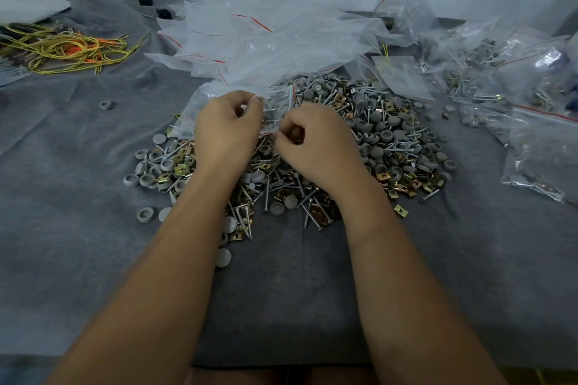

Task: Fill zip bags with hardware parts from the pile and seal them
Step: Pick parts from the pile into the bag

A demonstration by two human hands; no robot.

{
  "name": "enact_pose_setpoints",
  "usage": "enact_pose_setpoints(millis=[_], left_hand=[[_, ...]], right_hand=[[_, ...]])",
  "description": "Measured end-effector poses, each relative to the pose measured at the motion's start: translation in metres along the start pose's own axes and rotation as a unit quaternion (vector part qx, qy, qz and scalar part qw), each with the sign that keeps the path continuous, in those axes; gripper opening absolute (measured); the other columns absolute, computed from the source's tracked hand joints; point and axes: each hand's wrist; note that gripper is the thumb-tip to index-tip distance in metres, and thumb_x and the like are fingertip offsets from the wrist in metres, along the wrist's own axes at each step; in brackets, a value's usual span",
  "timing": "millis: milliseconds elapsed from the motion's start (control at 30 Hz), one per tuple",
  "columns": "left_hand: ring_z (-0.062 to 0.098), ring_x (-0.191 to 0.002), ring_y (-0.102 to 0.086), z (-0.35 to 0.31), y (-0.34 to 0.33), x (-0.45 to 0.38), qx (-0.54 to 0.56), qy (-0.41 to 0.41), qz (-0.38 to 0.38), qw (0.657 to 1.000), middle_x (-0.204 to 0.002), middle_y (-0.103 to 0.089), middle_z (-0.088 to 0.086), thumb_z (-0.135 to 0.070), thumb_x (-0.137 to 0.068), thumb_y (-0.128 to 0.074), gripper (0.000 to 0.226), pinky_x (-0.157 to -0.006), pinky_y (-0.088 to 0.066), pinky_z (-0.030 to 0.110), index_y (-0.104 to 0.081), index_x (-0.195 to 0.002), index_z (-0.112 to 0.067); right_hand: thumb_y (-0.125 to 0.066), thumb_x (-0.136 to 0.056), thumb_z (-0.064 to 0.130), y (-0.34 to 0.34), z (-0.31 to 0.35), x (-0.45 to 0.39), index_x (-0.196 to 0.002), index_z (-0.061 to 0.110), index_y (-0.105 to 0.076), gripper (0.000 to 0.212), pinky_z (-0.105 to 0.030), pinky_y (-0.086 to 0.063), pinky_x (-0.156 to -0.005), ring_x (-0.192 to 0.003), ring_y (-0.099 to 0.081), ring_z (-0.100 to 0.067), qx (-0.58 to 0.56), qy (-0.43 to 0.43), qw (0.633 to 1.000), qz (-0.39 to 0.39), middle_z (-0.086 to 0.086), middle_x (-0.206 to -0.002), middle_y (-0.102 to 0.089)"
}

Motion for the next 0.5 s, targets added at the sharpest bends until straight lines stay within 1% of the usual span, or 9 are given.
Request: enact_pose_setpoints(millis=[33,67,133,167,200,267,300,400,500], left_hand=[[0.012,-0.046,-0.043,-0.001,0.0,0.0,-0.001,-0.002,-0.001,1.0,-0.044,-0.049,-0.016,-0.036,-0.093,-0.054,0.023,-0.06,-0.054,0.041,-0.073,-0.098,-0.024],[0.01,-0.046,-0.042,-0.002,0.0,0.001,-0.001,-0.008,0.0,1.0,-0.044,-0.049,-0.016,-0.036,-0.093,-0.054,0.022,-0.057,-0.052,0.036,-0.073,-0.096,-0.024],[0.006,-0.045,-0.038,-0.006,0.001,0.003,0.015,-0.025,0.016,0.999,-0.045,-0.048,-0.012,-0.033,-0.095,-0.056,0.017,-0.049,-0.038,0.028,-0.071,-0.09,-0.028],[0.006,-0.047,-0.039,-0.009,0.001,0.005,0.032,-0.035,0.03,0.998,-0.048,-0.049,-0.01,-0.03,-0.095,-0.056,0.016,-0.048,-0.034,0.026,-0.07,-0.088,-0.029],[0.009,-0.052,-0.042,-0.012,0.002,0.006,0.051,-0.046,0.046,0.997,-0.053,-0.053,-0.002,-0.027,-0.096,-0.057,0.016,-0.05,-0.034,0.025,-0.07,-0.086,-0.03],[0.016,-0.062,-0.048,-0.017,0.002,0.01,0.072,-0.069,0.08,0.992,-0.07,-0.06,0.027,-0.022,-0.096,-0.057,0.018,-0.055,-0.039,0.03,-0.07,-0.087,-0.029],[0.018,-0.064,-0.048,-0.019,0.003,0.011,0.073,-0.078,0.093,0.99,-0.077,-0.061,0.032,-0.021,-0.097,-0.057,0.018,-0.056,-0.041,0.034,-0.07,-0.087,-0.028],[0.02,-0.066,-0.049,-0.022,0.003,0.013,0.071,-0.087,0.103,0.988,-0.083,-0.061,0.035,-0.021,-0.097,-0.056,0.02,-0.057,-0.042,0.036,-0.069,-0.086,-0.031],[0.02,-0.066,-0.048,-0.022,0.003,0.013,0.085,-0.079,0.101,0.988,-0.082,-0.06,0.036,-0.02,-0.097,-0.056,0.019,-0.058,-0.043,0.038,-0.071,-0.087,-0.027]], right_hand=[[-0.065,-0.085,0.024,0.0,-0.001,0.0,-0.073,0.019,-0.065,0.013,-0.026,-0.041,-0.063,-0.071,-0.051,-0.01,-0.021,-0.011,0.999,-0.029,0.012,-0.069,-0.054],[-0.065,-0.087,0.024,0.001,-0.002,-0.001,-0.076,0.019,-0.068,0.012,-0.025,-0.043,-0.06,-0.066,-0.051,-0.007,-0.042,-0.023,0.997,-0.056,0.014,-0.067,-0.054],[-0.065,-0.089,0.025,0.002,-0.004,-0.001,-0.083,0.021,-0.071,0.009,-0.024,-0.041,-0.055,-0.056,-0.047,-0.002,-0.074,-0.043,0.992,-0.094,0.016,-0.061,-0.051],[-0.065,-0.09,0.026,0.003,-0.005,-0.001,-0.087,0.023,-0.072,0.009,-0.024,-0.039,-0.053,-0.052,-0.045,-0.002,-0.08,-0.048,0.99,-0.102,0.017,-0.058,-0.048],[-0.065,-0.09,0.028,0.002,-0.005,-0.001,-0.091,0.024,-0.074,0.009,-0.024,-0.037,-0.051,-0.05,-0.043,-0.003,-0.079,-0.05,0.99,-0.104,0.017,-0.055,-0.046],[-0.066,-0.09,0.032,0.001,-0.006,-0.001,-0.097,0.027,-0.075,0.013,-0.023,-0.033,-0.049,-0.048,-0.042,-0.003,-0.065,-0.05,0.991,-0.102,0.016,-0.053,-0.044],[-0.066,-0.09,0.034,0.0,-0.006,0.0,-0.1,0.029,-0.075,0.014,-0.023,-0.031,-0.048,-0.048,-0.042,-0.003,-0.054,-0.049,0.992,-0.105,0.016,-0.052,-0.044],[-0.066,-0.089,0.037,0.0,-0.007,0.0,-0.102,0.035,-0.075,0.016,-0.022,-0.025,-0.047,-0.048,-0.04,-0.003,-0.014,-0.06,0.991,-0.117,0.015,-0.05,-0.041],[-0.065,-0.089,0.037,0.0,-0.005,-0.001,-0.1,0.036,-0.074,0.014,-0.021,-0.027,-0.046,-0.054,-0.045,-0.011,0.03,-0.064,0.993,-0.097,0.013,-0.051,-0.041]])
Point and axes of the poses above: each hand's wrist, its own x-axis away from the middle knuckle, its own y-axis out of the back of the hand, z = x × y
